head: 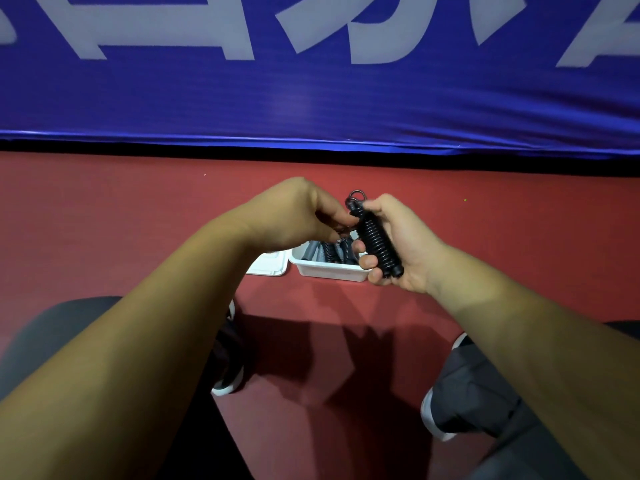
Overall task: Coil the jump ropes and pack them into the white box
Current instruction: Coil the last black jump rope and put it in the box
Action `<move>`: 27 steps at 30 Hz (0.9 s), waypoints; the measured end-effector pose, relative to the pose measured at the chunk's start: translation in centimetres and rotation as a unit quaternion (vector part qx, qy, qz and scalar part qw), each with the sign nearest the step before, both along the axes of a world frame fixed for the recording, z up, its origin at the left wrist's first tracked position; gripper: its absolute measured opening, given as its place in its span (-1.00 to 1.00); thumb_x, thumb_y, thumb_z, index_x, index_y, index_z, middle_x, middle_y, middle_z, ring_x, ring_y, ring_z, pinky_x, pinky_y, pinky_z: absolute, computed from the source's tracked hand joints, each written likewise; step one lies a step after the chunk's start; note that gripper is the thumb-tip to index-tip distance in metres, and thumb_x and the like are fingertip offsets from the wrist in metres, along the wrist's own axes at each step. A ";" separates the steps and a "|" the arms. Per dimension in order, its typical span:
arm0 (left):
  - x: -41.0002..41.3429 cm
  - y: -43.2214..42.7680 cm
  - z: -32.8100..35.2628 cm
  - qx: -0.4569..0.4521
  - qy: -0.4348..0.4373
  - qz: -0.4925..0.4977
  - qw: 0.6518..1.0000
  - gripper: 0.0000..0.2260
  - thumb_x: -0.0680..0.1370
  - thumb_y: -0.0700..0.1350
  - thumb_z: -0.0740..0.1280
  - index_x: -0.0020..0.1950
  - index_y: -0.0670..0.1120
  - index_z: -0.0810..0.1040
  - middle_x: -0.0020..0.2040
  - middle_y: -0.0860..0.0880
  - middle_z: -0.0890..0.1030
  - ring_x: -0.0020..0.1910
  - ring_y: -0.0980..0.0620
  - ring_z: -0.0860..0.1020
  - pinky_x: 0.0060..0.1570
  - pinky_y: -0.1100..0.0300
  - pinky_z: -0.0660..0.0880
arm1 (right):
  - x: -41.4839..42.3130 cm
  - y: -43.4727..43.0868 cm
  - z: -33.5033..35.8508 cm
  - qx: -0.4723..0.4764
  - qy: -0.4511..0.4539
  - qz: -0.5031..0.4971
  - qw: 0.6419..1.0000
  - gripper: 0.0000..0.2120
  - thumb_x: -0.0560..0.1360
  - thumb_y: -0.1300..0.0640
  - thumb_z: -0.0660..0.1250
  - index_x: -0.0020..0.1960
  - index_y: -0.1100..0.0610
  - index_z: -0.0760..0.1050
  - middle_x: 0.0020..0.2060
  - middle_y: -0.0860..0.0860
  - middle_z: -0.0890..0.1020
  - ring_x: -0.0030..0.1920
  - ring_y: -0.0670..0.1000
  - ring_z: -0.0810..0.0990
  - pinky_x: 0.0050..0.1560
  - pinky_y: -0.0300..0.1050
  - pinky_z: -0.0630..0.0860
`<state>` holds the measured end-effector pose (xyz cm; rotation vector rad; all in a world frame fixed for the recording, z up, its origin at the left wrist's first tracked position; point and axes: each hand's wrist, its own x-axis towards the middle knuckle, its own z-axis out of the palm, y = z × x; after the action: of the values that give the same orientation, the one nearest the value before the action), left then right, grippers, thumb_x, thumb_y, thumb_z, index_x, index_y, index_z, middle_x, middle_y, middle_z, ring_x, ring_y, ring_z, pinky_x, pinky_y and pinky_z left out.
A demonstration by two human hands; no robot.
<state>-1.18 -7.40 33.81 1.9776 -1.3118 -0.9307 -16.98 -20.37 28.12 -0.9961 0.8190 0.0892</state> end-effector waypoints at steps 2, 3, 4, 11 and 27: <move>0.1 -0.1 -0.1 0.017 -0.006 0.002 1.000 -0.68 0.48 -0.36 0.56 0.17 -0.05 0.73 -0.06 0.00 0.77 -0.22 0.25 0.67 -0.25 0.47 0.47 | 0.2 0.3 -0.2 -0.028 0.000 -0.006 1.000 -0.50 0.51 -0.48 0.30 0.05 -0.04 0.55 -0.30 -0.01 0.49 -0.43 -0.02 0.37 -0.44 -0.24 0.30; 0.2 -0.1 -0.3 0.035 -0.021 0.007 0.999 -0.69 0.47 -0.31 0.58 0.14 -0.03 0.71 -0.08 0.01 0.76 -0.19 0.18 0.70 -0.24 0.38 0.53 | 0.3 0.5 -0.3 -0.044 0.001 -0.015 0.999 -0.48 0.52 -0.50 0.28 0.06 -0.04 0.55 -0.31 -0.01 0.50 -0.44 -0.02 0.37 -0.45 -0.23 0.31; 0.3 -0.1 -0.5 0.057 -0.034 0.017 0.998 -0.72 0.48 -0.27 0.58 0.12 -0.03 0.69 -0.11 0.00 0.76 -0.18 0.07 0.72 -0.22 0.24 0.60 | 0.3 0.7 -0.4 -0.055 0.000 -0.025 0.998 -0.48 0.55 -0.48 0.28 0.07 -0.03 0.56 -0.31 0.00 0.51 -0.45 -0.02 0.37 -0.45 -0.23 0.32; -0.9 -0.3 -2.0 0.098 0.107 0.114 0.983 -0.84 0.68 -0.20 0.32 0.05 -0.19 0.70 -0.30 -0.01 0.52 -0.40 0.04 0.40 -0.38 0.17 0.45 | 0.7 0.7 -0.4 -0.098 -0.014 -0.086 0.991 -0.49 0.66 -0.38 0.21 0.03 0.08 0.53 -0.32 0.05 0.54 -0.46 0.03 0.39 -0.41 -0.16 0.34; 0.1 0.5 -2.6 0.130 0.038 0.111 0.985 -0.93 0.59 -0.29 0.46 0.05 -0.18 0.70 -0.16 -0.21 0.70 -0.30 0.00 0.70 -0.17 -0.01 0.73 | 0.7 0.7 0.0 -0.138 -0.045 0.007 0.989 -0.51 0.66 -0.36 0.22 0.11 0.08 0.52 -0.30 0.10 0.54 -0.48 0.04 0.38 -0.39 -0.15 0.33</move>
<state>-1.05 -6.86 31.24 2.2056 -0.9417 -1.0999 -16.26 -19.68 28.15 -1.2572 0.7544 -0.0587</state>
